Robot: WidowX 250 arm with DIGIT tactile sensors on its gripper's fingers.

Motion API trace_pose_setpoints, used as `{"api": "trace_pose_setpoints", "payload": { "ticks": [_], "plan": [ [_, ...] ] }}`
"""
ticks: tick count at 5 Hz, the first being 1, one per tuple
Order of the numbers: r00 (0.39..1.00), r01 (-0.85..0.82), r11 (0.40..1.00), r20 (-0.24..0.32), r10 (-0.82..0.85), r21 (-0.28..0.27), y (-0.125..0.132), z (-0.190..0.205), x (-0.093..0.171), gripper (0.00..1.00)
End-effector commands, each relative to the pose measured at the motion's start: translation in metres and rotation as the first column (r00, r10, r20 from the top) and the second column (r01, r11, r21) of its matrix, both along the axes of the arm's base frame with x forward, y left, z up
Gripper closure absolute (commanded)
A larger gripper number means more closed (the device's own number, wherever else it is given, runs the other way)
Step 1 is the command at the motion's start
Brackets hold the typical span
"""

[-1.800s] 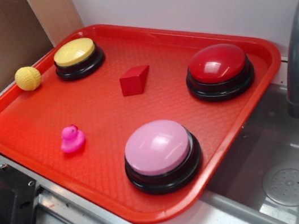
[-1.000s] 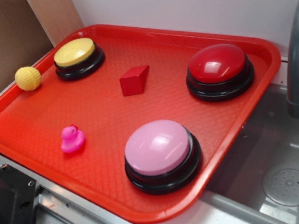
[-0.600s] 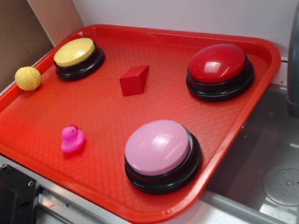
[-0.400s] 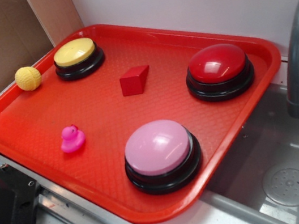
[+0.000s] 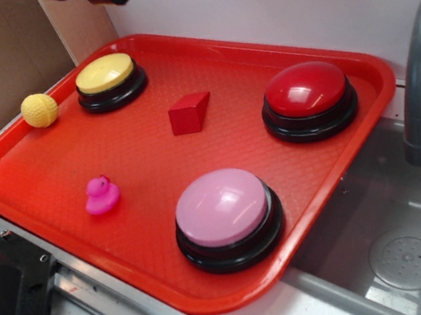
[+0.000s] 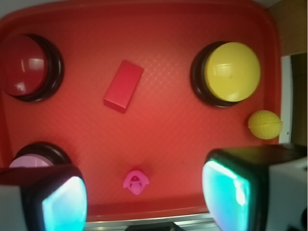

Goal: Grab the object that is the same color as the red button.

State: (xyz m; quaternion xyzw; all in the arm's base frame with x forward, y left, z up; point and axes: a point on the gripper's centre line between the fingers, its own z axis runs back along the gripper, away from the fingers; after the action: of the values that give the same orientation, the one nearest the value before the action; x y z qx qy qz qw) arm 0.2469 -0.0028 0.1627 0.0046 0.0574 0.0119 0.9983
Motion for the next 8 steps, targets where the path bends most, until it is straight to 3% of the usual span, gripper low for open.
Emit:
{"api": "trace_pose_setpoints", "payload": {
  "ticks": [1, 6, 7, 8],
  "plan": [
    [0.998, 0.032, 0.999, 0.051, -0.032, -0.003, -0.006, -0.006, 0.016, 0.0],
    [0.999, 0.003, 0.997, -0.035, 0.0, 0.08, -0.014, -0.069, 0.042, 0.0],
    [0.976, -0.191, 0.979, -0.092, 0.198, 0.075, -0.017, -0.088, 0.042, 0.0],
    [0.949, -0.279, 0.958, -0.134, 0.285, 0.063, -0.022, -0.102, 0.045, 0.0]
  ]
}}
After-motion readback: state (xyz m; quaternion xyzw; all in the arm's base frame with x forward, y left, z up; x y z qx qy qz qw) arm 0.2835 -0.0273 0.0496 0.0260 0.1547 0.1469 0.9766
